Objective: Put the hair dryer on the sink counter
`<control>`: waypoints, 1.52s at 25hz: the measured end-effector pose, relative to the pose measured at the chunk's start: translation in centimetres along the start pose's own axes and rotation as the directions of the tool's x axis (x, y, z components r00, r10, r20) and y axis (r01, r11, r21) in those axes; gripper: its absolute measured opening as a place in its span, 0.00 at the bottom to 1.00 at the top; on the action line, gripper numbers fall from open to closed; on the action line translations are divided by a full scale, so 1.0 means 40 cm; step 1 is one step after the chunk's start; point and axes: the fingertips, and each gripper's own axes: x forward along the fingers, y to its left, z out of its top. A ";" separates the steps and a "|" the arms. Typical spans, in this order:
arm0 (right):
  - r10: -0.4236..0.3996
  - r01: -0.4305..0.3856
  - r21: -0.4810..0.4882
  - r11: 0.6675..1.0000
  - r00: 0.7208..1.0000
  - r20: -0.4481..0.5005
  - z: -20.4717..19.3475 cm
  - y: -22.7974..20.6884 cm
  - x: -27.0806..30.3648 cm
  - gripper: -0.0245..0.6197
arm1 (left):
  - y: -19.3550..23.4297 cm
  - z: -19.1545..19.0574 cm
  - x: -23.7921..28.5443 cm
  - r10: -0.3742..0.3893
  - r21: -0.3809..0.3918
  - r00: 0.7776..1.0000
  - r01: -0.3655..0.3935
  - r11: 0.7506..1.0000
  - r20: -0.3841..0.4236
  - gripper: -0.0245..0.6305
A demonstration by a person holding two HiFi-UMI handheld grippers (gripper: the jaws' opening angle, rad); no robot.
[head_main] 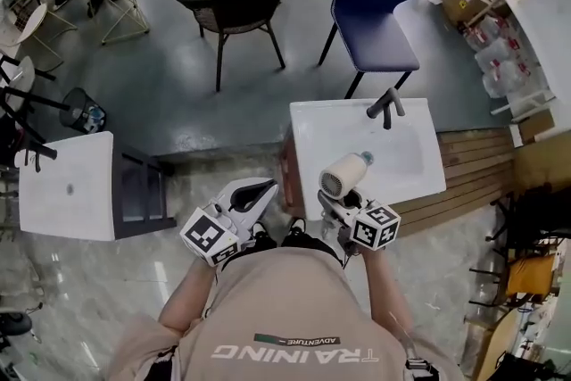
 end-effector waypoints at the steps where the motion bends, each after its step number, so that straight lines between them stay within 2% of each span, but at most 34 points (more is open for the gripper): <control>1: -0.013 0.013 0.002 1.000 0.999 -0.034 -0.012 -0.014 0.014 0.38 | 0.006 0.002 -0.004 0.009 -0.003 1.000 -0.009 1.000 0.004 0.05; 5: -0.047 0.047 -0.004 0.999 0.986 -0.162 -0.067 -0.062 0.072 0.38 | 0.035 0.003 -0.033 0.049 -0.012 0.999 -0.048 0.999 0.019 0.05; 13: -0.067 0.060 -0.030 0.998 0.944 -0.324 -0.151 -0.119 0.130 0.38 | 0.062 -0.022 -0.086 0.166 -0.051 0.986 -0.165 0.985 0.029 0.05; 17: -0.078 0.072 -0.029 0.997 0.925 -0.371 -0.177 -0.145 0.150 0.38 | 0.077 -0.036 -0.094 0.200 -0.062 0.979 -0.198 0.978 0.029 0.05; 23: -0.132 0.131 -0.035 0.991 0.876 -0.464 -0.223 -0.196 0.151 0.38 | 0.067 -0.027 -0.101 0.236 -0.063 0.971 -0.233 0.971 0.047 0.05; 30: -0.138 0.150 -0.020 0.988 0.837 -0.529 -0.257 -0.207 0.186 0.38 | 0.064 -0.020 -0.121 0.271 -0.052 0.961 -0.269 0.962 0.060 0.05; 35: -0.174 0.191 -0.030 0.981 0.803 -0.570 -0.288 -0.225 0.201 0.38 | 0.057 -0.023 -0.125 0.273 -0.062 0.960 -0.269 0.961 0.064 0.05; 38: -0.176 0.205 -0.014 0.979 0.797 -0.578 -0.302 -0.232 0.198 0.38 | 0.051 -0.026 -0.128 0.267 -0.065 0.961 -0.263 0.963 0.067 0.05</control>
